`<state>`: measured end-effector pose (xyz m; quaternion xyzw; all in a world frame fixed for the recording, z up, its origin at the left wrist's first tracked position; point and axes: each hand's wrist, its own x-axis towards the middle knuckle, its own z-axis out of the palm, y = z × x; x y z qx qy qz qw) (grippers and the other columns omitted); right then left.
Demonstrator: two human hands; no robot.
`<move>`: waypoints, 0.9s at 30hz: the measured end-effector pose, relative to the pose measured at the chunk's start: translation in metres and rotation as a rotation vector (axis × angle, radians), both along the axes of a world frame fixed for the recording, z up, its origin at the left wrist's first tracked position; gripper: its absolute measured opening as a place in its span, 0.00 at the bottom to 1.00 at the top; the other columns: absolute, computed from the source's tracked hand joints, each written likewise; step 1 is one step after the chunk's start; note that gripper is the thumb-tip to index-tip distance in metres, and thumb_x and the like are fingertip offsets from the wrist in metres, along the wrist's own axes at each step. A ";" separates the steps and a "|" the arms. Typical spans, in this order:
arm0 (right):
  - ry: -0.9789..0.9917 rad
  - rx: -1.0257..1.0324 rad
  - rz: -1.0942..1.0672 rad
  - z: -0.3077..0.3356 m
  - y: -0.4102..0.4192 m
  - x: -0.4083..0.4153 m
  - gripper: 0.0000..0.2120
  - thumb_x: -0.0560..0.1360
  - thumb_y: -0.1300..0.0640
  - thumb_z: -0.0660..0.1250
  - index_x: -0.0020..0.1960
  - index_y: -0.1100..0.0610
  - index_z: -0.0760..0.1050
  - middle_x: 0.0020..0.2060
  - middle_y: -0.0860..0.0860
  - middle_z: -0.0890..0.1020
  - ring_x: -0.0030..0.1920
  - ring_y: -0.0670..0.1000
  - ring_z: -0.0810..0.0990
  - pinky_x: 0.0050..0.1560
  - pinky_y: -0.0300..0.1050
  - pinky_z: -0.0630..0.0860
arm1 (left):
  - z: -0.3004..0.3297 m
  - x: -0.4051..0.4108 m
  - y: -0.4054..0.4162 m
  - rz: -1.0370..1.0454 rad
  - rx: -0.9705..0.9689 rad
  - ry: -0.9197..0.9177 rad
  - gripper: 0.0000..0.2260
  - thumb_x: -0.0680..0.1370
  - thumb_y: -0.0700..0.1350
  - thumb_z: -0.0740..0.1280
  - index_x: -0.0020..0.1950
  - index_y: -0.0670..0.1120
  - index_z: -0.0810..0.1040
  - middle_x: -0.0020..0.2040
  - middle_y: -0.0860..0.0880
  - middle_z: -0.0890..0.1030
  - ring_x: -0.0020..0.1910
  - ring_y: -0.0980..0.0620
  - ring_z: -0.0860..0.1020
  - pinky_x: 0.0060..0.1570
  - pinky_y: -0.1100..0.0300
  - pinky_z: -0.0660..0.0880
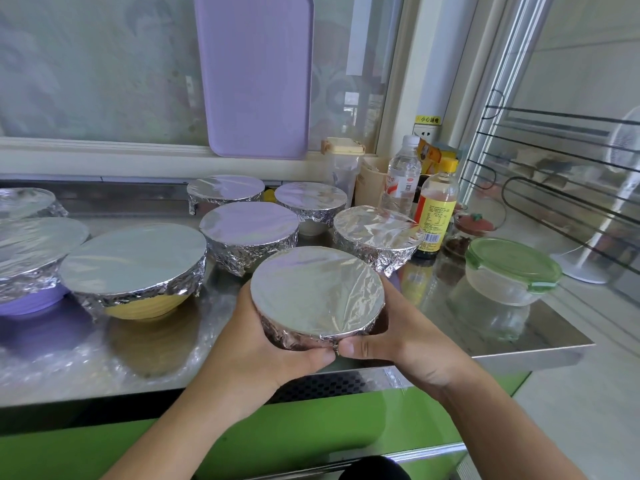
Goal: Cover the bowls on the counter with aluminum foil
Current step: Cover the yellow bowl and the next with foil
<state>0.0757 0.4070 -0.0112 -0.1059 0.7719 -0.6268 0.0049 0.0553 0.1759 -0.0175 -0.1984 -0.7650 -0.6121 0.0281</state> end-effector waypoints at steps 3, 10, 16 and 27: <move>-0.015 -0.059 0.029 0.004 0.003 0.000 0.49 0.62 0.60 0.84 0.78 0.51 0.64 0.72 0.49 0.79 0.74 0.51 0.75 0.76 0.54 0.71 | -0.003 0.000 -0.002 0.063 0.005 -0.002 0.50 0.62 0.42 0.87 0.72 0.66 0.62 0.60 0.77 0.73 0.62 0.77 0.71 0.57 0.78 0.69; 0.025 -0.047 0.021 0.005 -0.001 -0.006 0.50 0.63 0.58 0.84 0.80 0.52 0.64 0.72 0.54 0.78 0.75 0.56 0.74 0.77 0.64 0.68 | 0.002 0.002 0.008 0.051 0.061 0.015 0.60 0.55 0.57 0.88 0.80 0.57 0.59 0.67 0.69 0.74 0.68 0.70 0.71 0.70 0.58 0.71; 0.026 -0.020 0.005 0.003 -0.003 -0.006 0.47 0.64 0.54 0.84 0.79 0.51 0.67 0.71 0.52 0.79 0.74 0.55 0.76 0.76 0.63 0.70 | -0.003 0.002 0.008 0.032 0.081 0.036 0.52 0.55 0.59 0.87 0.75 0.59 0.66 0.67 0.65 0.77 0.68 0.64 0.75 0.68 0.53 0.73; -0.004 0.037 -0.013 -0.002 -0.011 0.000 0.42 0.72 0.55 0.80 0.80 0.49 0.63 0.72 0.49 0.78 0.75 0.51 0.74 0.78 0.60 0.67 | -0.004 0.004 0.010 0.031 0.038 0.007 0.49 0.61 0.54 0.84 0.76 0.56 0.60 0.66 0.68 0.73 0.62 0.77 0.70 0.53 0.82 0.66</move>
